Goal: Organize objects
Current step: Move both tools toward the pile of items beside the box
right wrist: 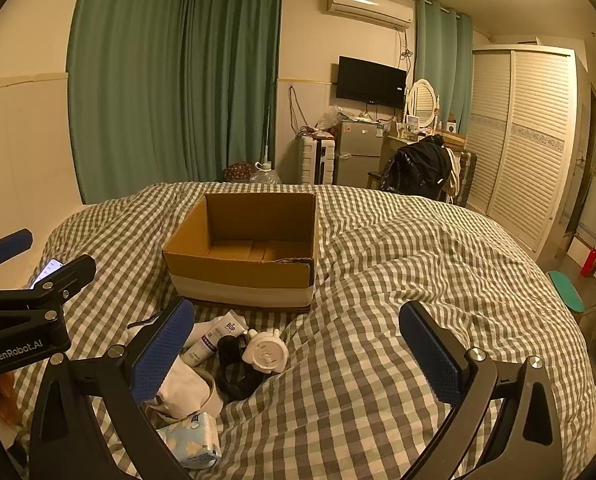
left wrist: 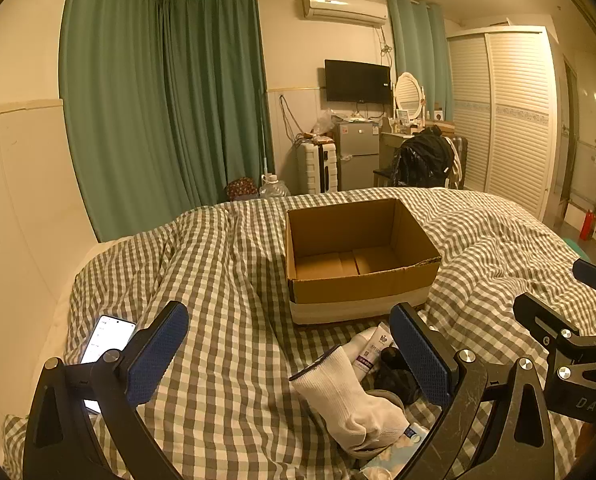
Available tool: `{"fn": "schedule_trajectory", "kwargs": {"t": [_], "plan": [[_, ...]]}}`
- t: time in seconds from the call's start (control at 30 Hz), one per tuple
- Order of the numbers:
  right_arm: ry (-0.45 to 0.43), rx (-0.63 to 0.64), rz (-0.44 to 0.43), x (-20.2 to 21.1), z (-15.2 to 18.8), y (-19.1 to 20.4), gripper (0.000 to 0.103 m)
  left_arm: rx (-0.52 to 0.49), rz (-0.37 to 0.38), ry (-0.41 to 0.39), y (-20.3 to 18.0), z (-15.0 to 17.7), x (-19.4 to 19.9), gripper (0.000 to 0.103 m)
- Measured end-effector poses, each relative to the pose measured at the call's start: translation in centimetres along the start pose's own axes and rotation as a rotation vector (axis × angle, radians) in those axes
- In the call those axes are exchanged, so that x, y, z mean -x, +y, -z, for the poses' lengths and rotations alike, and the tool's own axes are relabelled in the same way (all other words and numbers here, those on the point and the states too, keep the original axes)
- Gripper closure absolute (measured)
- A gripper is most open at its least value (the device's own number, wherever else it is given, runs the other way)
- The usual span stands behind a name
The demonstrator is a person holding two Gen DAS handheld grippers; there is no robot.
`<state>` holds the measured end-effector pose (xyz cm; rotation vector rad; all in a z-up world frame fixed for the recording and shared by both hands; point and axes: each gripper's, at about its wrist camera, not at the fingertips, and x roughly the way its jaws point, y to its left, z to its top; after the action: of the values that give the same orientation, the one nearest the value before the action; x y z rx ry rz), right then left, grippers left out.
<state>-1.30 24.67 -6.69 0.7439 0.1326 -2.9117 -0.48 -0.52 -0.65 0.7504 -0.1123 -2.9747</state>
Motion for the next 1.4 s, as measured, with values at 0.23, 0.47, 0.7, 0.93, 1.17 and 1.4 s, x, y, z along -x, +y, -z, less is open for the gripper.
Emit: {"fn": "schedule_trajectory", "kwargs": {"t": [0.23,0.47,0.7,0.93,1.17,1.4], "plan": [[0.000,-0.001,0.002,0.0,0.1,0.0,0.000,0.005,-0.009,-0.003,0.2,0.1,0.1,0.000],[-0.003,0.005,-0.005,0.1,0.2,0.2,0.000,0.009,-0.008,0.001,0.3,0.1,0.2,0.000],[-0.011,0.005,-0.007,0.7,-0.2,0.5,0.000,0.019,-0.004,-0.002,0.5,0.1,0.8,0.000],[-0.035,0.020,-0.009,1.9,-0.8,1.0,0.000,0.030,-0.005,-0.024,0.9,-0.4,2.0,0.000],[-0.053,0.024,-0.011,3.2,-1.1,0.9,0.000,0.029,-0.015,-0.012,1.2,-0.4,2.3,0.000],[-0.003,0.022,-0.014,1.9,-0.5,0.7,0.000,0.012,0.033,0.128,0.7,1.6,-1.2,0.000]]}}
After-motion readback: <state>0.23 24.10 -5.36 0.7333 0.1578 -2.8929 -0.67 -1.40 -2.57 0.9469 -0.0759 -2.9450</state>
